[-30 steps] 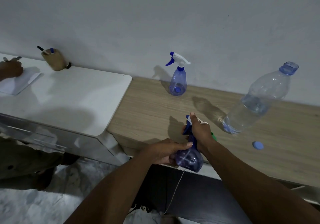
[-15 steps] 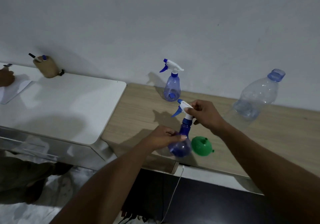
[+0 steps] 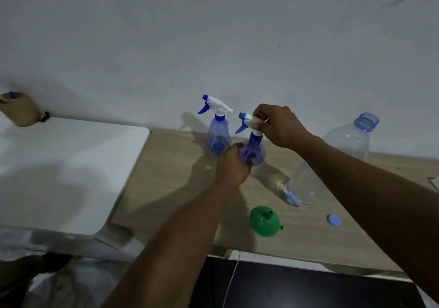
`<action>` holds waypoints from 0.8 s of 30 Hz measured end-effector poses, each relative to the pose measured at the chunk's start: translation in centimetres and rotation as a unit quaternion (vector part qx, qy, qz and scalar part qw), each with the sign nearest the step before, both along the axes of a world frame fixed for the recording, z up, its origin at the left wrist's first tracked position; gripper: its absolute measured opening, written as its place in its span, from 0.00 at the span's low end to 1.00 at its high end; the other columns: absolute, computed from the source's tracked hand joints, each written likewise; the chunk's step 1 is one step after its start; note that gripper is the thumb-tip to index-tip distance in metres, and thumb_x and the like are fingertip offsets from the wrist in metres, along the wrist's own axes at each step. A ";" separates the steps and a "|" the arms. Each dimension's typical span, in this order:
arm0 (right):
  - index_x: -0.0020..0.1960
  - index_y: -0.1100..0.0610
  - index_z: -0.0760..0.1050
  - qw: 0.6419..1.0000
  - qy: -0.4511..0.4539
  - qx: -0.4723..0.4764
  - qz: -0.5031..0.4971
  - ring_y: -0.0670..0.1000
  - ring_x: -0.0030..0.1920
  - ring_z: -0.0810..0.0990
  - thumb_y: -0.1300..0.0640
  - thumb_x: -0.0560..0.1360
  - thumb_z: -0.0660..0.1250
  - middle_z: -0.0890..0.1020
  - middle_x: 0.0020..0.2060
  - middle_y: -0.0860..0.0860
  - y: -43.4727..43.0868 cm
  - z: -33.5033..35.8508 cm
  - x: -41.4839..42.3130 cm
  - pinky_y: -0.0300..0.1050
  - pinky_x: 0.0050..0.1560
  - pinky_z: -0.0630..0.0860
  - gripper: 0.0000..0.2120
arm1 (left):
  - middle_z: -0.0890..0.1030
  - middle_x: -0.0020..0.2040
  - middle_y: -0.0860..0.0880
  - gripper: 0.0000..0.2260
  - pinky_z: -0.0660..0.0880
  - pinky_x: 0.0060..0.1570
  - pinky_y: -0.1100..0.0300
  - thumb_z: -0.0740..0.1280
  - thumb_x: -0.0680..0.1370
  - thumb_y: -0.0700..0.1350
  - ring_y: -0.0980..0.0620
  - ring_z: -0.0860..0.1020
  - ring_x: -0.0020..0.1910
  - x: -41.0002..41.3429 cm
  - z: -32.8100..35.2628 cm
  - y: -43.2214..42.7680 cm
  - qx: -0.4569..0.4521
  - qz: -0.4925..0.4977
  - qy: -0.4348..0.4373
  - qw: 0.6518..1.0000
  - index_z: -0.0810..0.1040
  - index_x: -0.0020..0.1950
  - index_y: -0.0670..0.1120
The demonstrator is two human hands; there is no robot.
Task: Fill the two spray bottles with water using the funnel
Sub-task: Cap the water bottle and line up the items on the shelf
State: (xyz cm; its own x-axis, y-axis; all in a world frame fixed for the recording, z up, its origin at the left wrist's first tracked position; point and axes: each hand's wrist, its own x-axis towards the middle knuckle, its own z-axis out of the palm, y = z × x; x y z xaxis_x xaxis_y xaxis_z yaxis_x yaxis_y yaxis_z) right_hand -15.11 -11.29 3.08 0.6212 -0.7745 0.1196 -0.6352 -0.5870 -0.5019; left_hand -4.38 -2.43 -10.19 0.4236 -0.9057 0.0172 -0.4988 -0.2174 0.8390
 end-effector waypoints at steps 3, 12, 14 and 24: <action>0.53 0.52 0.77 0.999 0.031 -0.032 -0.016 0.56 0.45 0.80 0.49 0.78 0.68 0.84 0.47 0.52 -2.3 -1.5 0.5 0.53 0.48 0.79 0.09 | 0.81 0.59 0.47 0.22 0.77 0.59 0.52 0.73 0.76 0.46 0.47 0.79 0.58 0.2 -0.8 -1.8 0.014 -0.039 -0.034 0.999 0.75 0.69 0.47; 0.56 0.53 0.74 0.996 0.076 -0.014 -0.038 0.57 0.44 0.80 0.54 0.79 0.65 0.83 0.48 0.55 -6.1 -5.7 1.4 0.50 0.45 0.76 0.06 | 0.75 0.69 0.46 0.30 0.71 0.62 0.55 0.74 0.76 0.49 0.47 0.78 0.61 0.8 -3.1 -4.2 0.135 -0.134 -0.024 0.981 0.68 0.75 0.47; 0.57 0.52 0.74 0.996 0.078 -0.015 -0.046 0.58 0.45 0.80 0.54 0.80 0.64 0.83 0.49 0.55 -6.4 -6.2 1.6 0.50 0.46 0.77 0.07 | 0.75 0.69 0.47 0.31 0.71 0.61 0.55 0.73 0.76 0.49 0.49 0.77 0.60 0.8 -3.4 -4.6 0.147 -0.146 -0.020 0.978 0.66 0.77 0.49; 0.68 0.53 0.68 0.992 0.092 -0.062 -0.060 0.59 0.59 0.77 0.52 0.77 0.69 0.78 0.61 0.56 -5.2 -5.6 1.0 0.58 0.57 0.77 0.22 | 0.78 0.66 0.48 0.27 0.72 0.58 0.56 0.74 0.76 0.48 0.47 0.78 0.62 1.1 -1.4 -4.0 0.158 -0.148 -0.004 0.976 0.71 0.73 0.49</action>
